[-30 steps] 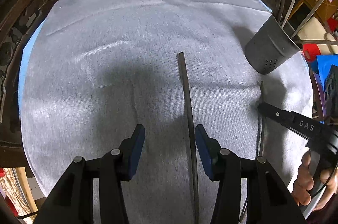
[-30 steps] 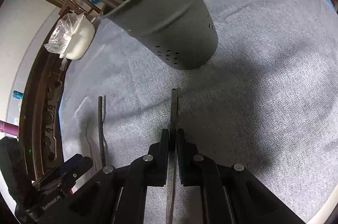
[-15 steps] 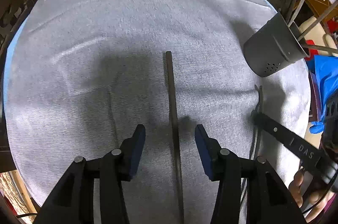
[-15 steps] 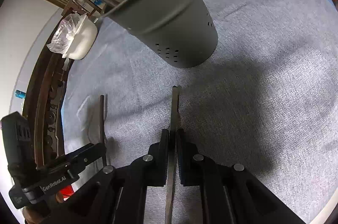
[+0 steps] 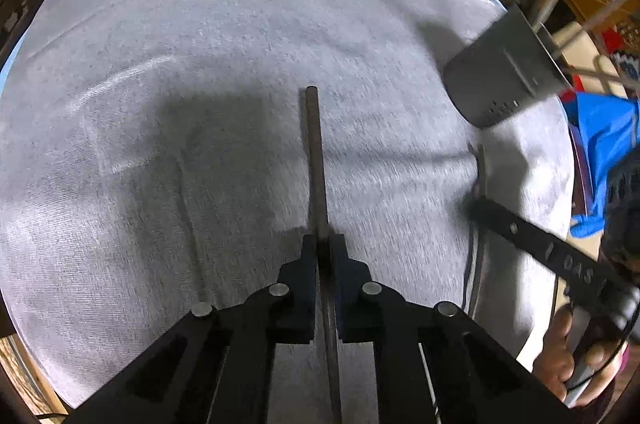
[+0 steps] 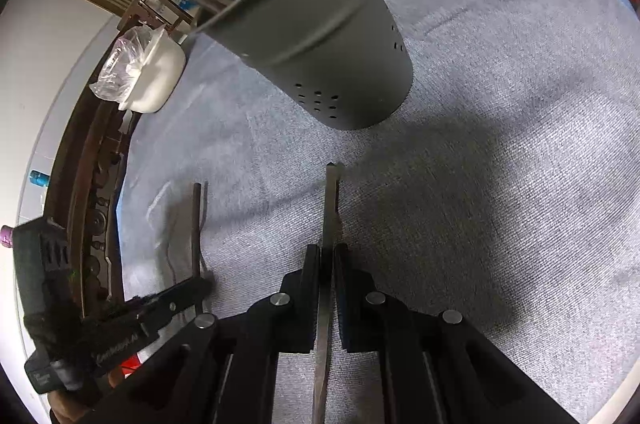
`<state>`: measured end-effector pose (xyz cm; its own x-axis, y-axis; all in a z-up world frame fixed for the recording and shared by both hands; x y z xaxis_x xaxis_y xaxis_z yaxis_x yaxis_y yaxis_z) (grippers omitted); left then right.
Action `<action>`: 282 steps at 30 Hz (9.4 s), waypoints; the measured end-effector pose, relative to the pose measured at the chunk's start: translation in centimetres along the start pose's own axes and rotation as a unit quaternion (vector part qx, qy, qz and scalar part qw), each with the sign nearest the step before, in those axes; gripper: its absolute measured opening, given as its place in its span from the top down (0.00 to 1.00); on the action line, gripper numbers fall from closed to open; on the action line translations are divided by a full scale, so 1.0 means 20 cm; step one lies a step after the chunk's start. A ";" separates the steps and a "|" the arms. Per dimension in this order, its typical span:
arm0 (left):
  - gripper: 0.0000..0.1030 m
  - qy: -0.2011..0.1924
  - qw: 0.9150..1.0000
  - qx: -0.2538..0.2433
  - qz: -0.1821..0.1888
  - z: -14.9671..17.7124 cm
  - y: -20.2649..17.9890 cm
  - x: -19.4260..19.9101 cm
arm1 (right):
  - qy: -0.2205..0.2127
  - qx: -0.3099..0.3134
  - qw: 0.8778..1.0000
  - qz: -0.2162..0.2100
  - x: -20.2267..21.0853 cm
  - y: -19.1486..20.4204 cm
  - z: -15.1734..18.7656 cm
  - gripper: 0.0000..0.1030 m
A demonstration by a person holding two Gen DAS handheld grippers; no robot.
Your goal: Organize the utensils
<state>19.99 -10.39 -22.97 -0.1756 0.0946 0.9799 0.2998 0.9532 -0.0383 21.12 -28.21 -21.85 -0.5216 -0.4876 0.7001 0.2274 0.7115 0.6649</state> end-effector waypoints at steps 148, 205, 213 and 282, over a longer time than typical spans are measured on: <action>0.63 0.001 0.998 0.048 -0.052 -0.15 0.16 -0.02 | 0.054 0.095 0.987 0.118 -0.09 0.17 -0.02 0.83; 0.94 -0.161 0.984 0.058 -0.045 -0.21 0.12 0.55 | -0.052 0.132 0.990 -0.018 0.30 0.43 -0.05 0.94; 0.94 -0.204 0.976 0.046 -0.065 -0.21 0.06 0.71 | -0.080 0.149 0.985 -0.031 0.39 0.51 -0.06 0.94; 0.77 0.033 0.995 0.026 -0.096 -0.68 -0.06 -0.16 | -0.041 0.098 0.994 -0.032 0.28 0.27 0.00 0.94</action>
<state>32.90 -15.79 -23.42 -0.1623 -0.1071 0.9809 0.2167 0.9660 0.1413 19.47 -27.20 -14.35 -0.5973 -0.4984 0.6284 0.0310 0.7685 0.6391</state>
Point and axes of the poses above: each gripper's, at about its wrist camera, not at the fingertips, and x roughly against the way its jaws point, y to its left, z to its underside, the point moved 7 cm from there along -x, roughly the way its jaws point, and after that the axes turned 12 degrees about -z, right-handed, at the moved point
